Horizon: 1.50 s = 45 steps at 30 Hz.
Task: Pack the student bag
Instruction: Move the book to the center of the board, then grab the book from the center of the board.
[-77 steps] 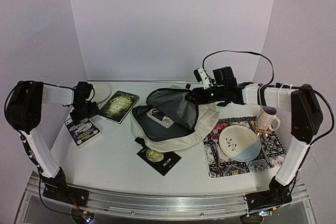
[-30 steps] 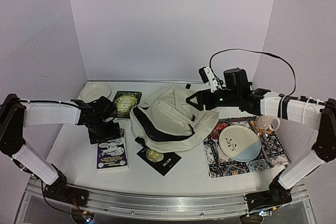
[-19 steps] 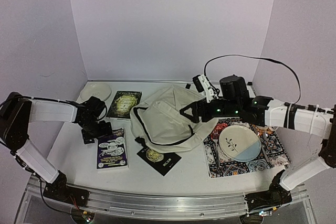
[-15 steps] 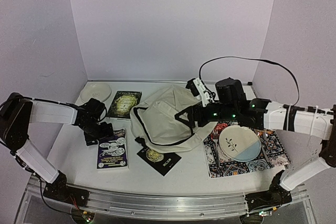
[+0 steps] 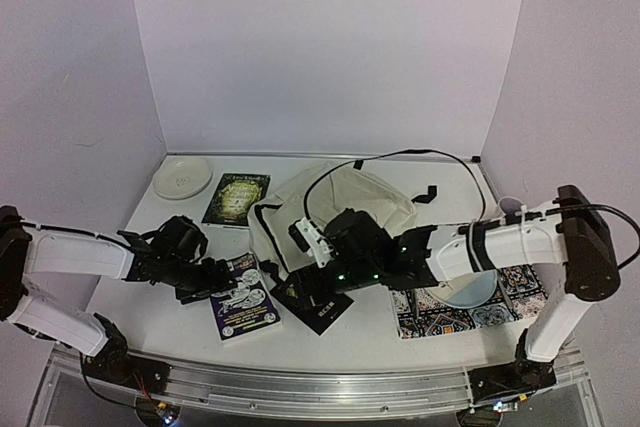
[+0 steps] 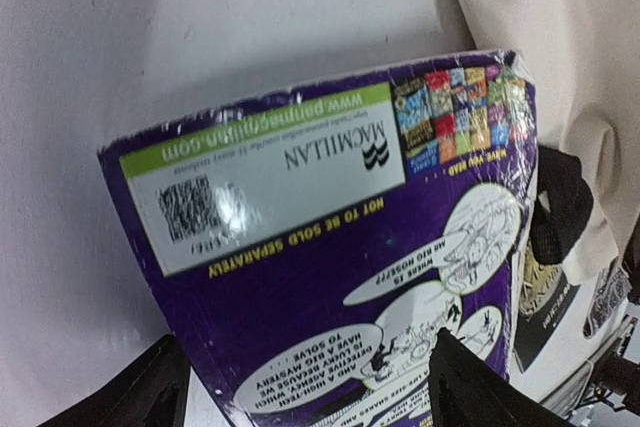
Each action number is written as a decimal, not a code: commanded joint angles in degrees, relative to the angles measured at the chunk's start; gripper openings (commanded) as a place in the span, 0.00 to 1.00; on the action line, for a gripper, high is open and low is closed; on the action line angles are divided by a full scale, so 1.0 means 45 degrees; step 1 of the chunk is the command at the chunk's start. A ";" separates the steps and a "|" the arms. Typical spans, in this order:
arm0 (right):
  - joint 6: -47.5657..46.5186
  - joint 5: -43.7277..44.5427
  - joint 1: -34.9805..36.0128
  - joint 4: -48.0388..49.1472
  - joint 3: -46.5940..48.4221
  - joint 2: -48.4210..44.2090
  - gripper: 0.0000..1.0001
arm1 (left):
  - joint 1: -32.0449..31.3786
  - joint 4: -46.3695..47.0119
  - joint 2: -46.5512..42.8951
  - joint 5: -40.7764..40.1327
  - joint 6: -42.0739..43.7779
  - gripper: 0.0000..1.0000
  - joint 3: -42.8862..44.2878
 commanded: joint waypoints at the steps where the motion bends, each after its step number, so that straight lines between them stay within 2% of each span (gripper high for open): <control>1: 0.1135 0.0173 0.0050 0.0403 0.0967 0.1215 0.72 | -0.0210 0.0477 -0.1078 0.1081 -0.1220 0.83 -0.0907; 12: 0.1240 -0.0658 0.0055 0.0543 0.2565 0.3950 0.66 | -0.0569 0.2000 -0.0464 0.1717 -0.1693 0.80 -0.1689; 18: 0.1111 -0.0900 0.0055 0.0537 0.3420 0.4930 0.58 | -0.0673 0.2153 -0.0305 0.1713 -0.1703 0.76 -0.1627; 23: 0.0993 -0.1201 0.0060 0.0525 0.3674 0.5044 0.44 | -0.0699 0.2157 -0.0428 0.1711 -0.1757 0.74 -0.1606; 25: 0.1112 -0.0598 0.0056 0.0238 0.3709 0.4901 0.44 | -0.0702 0.2160 -0.0468 0.1663 -0.1780 0.74 -0.1582; 29: 0.1078 0.1537 0.0038 -0.0936 0.3509 0.4512 0.53 | -0.0699 0.2138 -0.0464 0.1491 -0.1816 0.73 -0.1598; 33: 0.1041 0.1928 0.0040 -0.1405 0.3487 0.4585 0.56 | -0.0699 0.2137 -0.0331 0.1418 -0.1770 0.73 -0.1598; 38: 0.0741 0.0938 0.0049 -0.1142 0.3871 0.4953 0.52 | -0.0699 0.2140 -0.0189 0.1381 -0.1727 0.73 -0.1541; 43: 0.0369 -0.1234 0.0055 -0.0122 0.4264 0.5120 0.48 | -0.0699 0.2137 -0.0008 0.1375 -0.1696 0.72 -0.1429; 45: 0.0340 -0.1879 0.0053 -0.0045 0.4544 0.5245 0.43 | -0.0699 0.2142 0.0004 0.1349 -0.1712 0.72 -0.1416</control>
